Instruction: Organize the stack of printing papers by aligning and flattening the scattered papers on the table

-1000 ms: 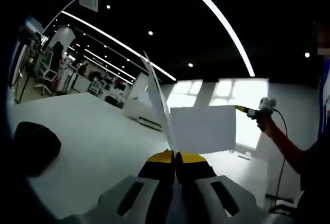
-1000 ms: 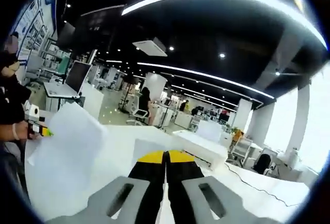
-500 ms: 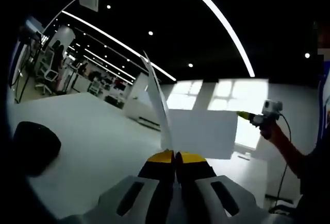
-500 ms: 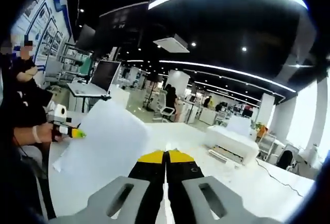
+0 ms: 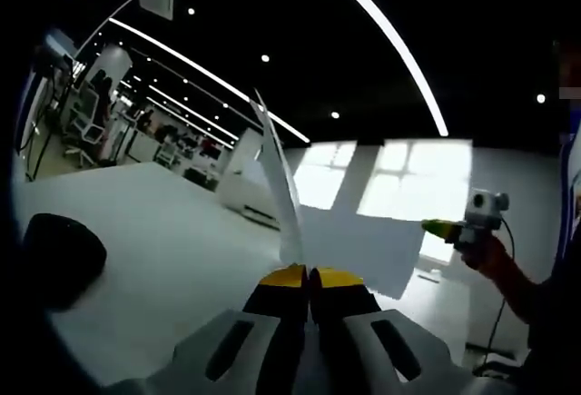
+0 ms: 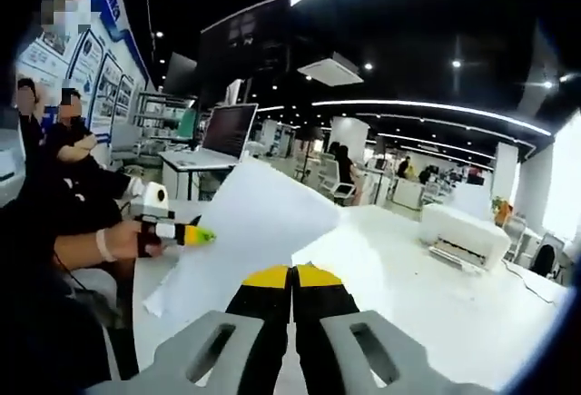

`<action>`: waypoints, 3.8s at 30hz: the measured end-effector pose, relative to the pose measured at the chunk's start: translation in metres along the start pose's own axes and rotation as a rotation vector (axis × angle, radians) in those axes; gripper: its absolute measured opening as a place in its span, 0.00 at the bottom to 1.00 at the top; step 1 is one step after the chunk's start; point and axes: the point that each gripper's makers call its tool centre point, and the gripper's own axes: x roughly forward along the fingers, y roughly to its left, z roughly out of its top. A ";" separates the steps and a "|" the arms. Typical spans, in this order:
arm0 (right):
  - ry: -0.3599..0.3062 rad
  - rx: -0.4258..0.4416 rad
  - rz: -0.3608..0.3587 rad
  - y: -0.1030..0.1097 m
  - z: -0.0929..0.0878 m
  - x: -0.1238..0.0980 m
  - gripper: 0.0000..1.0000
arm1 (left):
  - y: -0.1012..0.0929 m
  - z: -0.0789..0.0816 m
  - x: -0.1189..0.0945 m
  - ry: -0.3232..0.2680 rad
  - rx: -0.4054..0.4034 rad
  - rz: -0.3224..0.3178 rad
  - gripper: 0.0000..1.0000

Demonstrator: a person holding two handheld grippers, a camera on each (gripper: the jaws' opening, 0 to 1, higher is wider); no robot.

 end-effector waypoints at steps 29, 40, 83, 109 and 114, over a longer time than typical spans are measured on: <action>-0.036 0.248 0.235 0.117 -0.070 0.076 0.00 | 0.000 -0.002 0.000 0.010 0.004 0.002 0.07; -0.058 0.123 0.350 0.164 -0.074 0.099 0.00 | -0.001 -0.002 0.000 0.013 0.002 0.001 0.07; -0.090 0.072 0.263 0.039 0.120 -0.063 0.00 | -0.002 -0.001 0.000 0.005 -0.008 -0.004 0.07; -0.551 0.079 0.376 0.057 0.263 -0.062 0.00 | 0.001 -0.004 0.001 0.024 -0.004 0.004 0.07; -0.589 0.109 0.362 0.049 0.261 -0.052 0.00 | 0.000 -0.004 0.001 0.023 -0.004 0.003 0.07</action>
